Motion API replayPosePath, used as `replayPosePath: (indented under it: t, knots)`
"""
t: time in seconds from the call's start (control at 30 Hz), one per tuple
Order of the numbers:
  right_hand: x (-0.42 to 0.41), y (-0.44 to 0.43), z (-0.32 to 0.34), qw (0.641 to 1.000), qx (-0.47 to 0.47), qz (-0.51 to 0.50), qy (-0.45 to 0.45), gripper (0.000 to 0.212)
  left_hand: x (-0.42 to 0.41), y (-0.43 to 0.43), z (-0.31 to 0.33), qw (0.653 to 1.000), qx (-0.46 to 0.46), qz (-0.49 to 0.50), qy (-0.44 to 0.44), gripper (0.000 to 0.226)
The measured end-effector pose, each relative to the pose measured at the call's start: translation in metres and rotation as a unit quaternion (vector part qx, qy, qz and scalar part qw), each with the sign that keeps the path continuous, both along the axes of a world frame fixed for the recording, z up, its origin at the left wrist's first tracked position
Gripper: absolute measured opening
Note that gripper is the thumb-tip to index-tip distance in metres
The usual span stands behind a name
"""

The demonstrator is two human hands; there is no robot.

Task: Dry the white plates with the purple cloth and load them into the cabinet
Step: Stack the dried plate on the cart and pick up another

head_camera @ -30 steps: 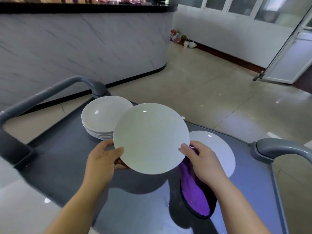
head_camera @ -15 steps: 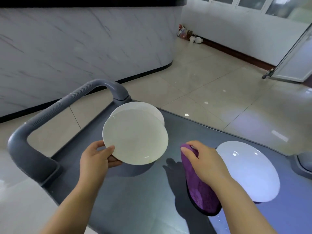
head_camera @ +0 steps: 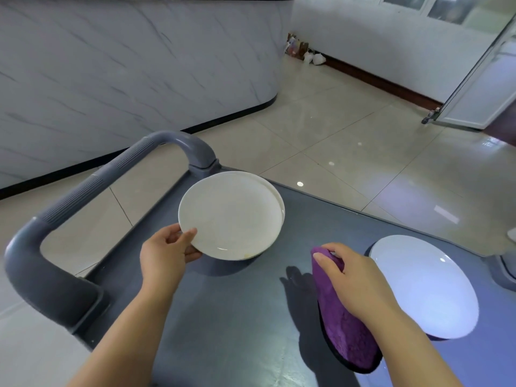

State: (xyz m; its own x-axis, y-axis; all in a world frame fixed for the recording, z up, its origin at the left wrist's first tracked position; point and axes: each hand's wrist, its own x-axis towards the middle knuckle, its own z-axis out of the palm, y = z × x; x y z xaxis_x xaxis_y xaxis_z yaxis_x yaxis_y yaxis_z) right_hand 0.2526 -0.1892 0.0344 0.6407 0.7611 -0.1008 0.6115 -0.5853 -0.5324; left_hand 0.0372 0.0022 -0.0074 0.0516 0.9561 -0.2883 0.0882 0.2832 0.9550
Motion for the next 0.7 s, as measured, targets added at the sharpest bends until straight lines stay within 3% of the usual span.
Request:
replayPosePath:
  t: [0.33,0.4,0.53,0.7]
  knots:
    - [-0.002,-0.007,-0.001,1.0,0.007,-0.011,0.01,0.03,0.014,0.013,-0.001,0.979,0.097,-0.042,0.176,0.013]
    - [0.0,-0.012,0.001,1.0,0.007,-0.013,0.014,0.031,0.015,0.009,0.003,0.97,0.116,-0.038,0.211,0.022]
    - [0.009,-0.029,0.006,1.0,0.01,-0.011,0.023,0.039,0.017,-0.01,0.01,0.956,0.149,-0.062,0.245,0.03]
    - [0.027,-0.067,0.013,1.0,-0.012,0.02,0.002,0.043,0.029,-0.055,0.019,0.95,0.154,-0.134,0.235,0.013]
